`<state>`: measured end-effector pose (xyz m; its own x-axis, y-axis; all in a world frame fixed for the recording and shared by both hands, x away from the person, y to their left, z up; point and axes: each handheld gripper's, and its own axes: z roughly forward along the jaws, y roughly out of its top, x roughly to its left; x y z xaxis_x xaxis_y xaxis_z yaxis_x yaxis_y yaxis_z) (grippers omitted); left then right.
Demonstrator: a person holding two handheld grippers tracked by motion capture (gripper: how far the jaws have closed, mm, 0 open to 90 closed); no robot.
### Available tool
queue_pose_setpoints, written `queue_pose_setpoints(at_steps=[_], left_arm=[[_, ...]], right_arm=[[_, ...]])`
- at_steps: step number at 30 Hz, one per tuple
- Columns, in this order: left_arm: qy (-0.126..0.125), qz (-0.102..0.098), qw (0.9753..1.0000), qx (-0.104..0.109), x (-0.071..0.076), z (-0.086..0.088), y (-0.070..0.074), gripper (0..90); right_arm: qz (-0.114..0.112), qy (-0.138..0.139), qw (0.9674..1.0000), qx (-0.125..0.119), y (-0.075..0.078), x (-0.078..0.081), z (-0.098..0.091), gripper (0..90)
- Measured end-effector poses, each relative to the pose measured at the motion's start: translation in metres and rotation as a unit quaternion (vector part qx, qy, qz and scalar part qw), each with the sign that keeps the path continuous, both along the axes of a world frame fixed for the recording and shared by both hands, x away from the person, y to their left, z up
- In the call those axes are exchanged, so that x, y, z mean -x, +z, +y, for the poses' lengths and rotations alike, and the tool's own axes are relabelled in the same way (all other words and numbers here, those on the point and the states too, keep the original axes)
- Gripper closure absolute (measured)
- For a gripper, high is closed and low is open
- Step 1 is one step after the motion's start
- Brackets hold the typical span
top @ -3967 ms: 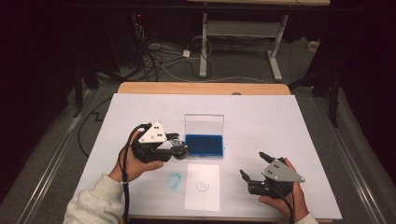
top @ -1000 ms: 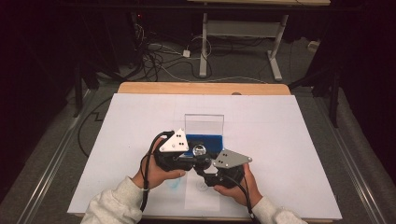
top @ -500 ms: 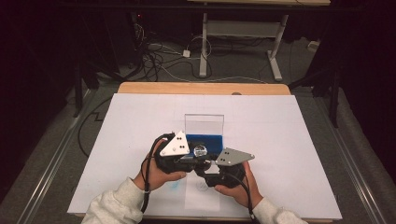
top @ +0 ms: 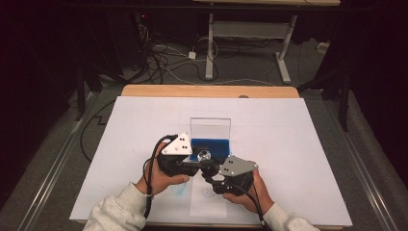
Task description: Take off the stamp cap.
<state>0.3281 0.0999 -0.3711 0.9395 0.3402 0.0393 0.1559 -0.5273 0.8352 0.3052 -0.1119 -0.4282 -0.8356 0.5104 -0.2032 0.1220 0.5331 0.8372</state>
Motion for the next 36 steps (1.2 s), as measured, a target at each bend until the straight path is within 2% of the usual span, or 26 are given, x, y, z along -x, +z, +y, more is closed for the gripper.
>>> queue_pose_setpoints(at_steps=[4, 10, 14, 15, 16, 17, 18, 19, 20, 21, 22, 24, 25, 30, 32, 36], left_arm=[[-0.002, -0.002, 0.9999, -0.010, 0.001, -0.003, -0.001, 55.2], [-0.005, 0.012, 0.9999, -0.008, -0.003, -0.001, -0.003, 55.1], [-0.006, 0.018, 0.9998, -0.001, -0.005, -0.001, -0.004, 55.1], [-0.005, 0.018, 0.9998, 0.008, -0.005, 0.000, -0.004, 55.2], [0.008, 0.018, 0.9996, 0.022, -0.006, 0.002, -0.003, 55.2], [0.027, 0.003, 0.9995, 0.017, -0.008, 0.002, -0.001, 55.1], [0.011, 0.006, 0.9998, 0.015, -0.011, 0.004, 0.000, 55.2], [0.018, -0.010, 0.9998, 0.001, -0.009, 0.004, 0.000, 55.1], [0.039, -0.029, 0.9988, -0.010, -0.008, 0.006, 0.002, 55.1], [0.041, -0.023, 0.9989, 0.003, -0.008, 0.010, 0.003, 55.1], [0.042, -0.019, 0.9988, 0.016, -0.009, 0.016, 0.005, 55.1], [0.056, -0.025, 0.9980, 0.013, -0.010, 0.021, 0.007, 55.1], [0.058, -0.021, 0.9979, 0.017, -0.012, 0.023, 0.007, 55.1], [0.067, -0.025, 0.9974, 0.004, -0.012, 0.024, 0.006, 55.1], [0.067, -0.025, 0.9974, 0.003, -0.012, 0.024, 0.006, 55.1], [0.065, -0.026, 0.9975, -0.014, -0.012, 0.022, 0.004, 55.1]], right_arm=[[-0.001, 0.005, 0.9999, 0.009, -0.001, 0.000, 0.000, 38.8], [-0.012, 0.008, 0.9995, 0.027, -0.003, 0.000, -0.001, 38.8], [-0.015, 0.010, 0.9994, 0.029, -0.003, -0.001, -0.002, 38.8], [-0.020, 0.025, 0.9986, 0.043, -0.004, 0.000, 0.000, 39.0], [-0.020, 0.025, 0.9986, 0.043, -0.004, 0.000, 0.000, 39.0], [-0.039, 0.077, 0.9923, 0.089, -0.013, 0.018, 0.017, 39.0], [-0.044, 0.084, 0.9913, 0.092, -0.016, 0.026, 0.028, 39.0], [-0.032, 0.078, 0.9927, 0.086, -0.014, 0.023, 0.032, 38.9], [-0.032, 0.078, 0.9928, 0.085, -0.011, 0.017, 0.029, 38.9], [-0.032, 0.078, 0.9928, 0.085, -0.011, 0.017, 0.029, 38.9], [-0.029, 0.056, 0.9960, 0.063, -0.007, 0.009, 0.012, 38.9], [-0.027, 0.044, 0.9967, 0.062, -0.007, 0.008, 0.005, 38.9], [-0.027, 0.044, 0.9967, 0.062, -0.007, 0.008, 0.005, 38.9], [-0.027, 0.050, 0.9956, 0.074, -0.006, 0.010, 0.000, 38.8], [-0.022, 0.041, 0.9962, 0.074, -0.007, 0.009, -0.004, 38.7], [-0.018, 0.021, 0.9977, 0.062, -0.004, 0.006, -0.017, 38.7]])
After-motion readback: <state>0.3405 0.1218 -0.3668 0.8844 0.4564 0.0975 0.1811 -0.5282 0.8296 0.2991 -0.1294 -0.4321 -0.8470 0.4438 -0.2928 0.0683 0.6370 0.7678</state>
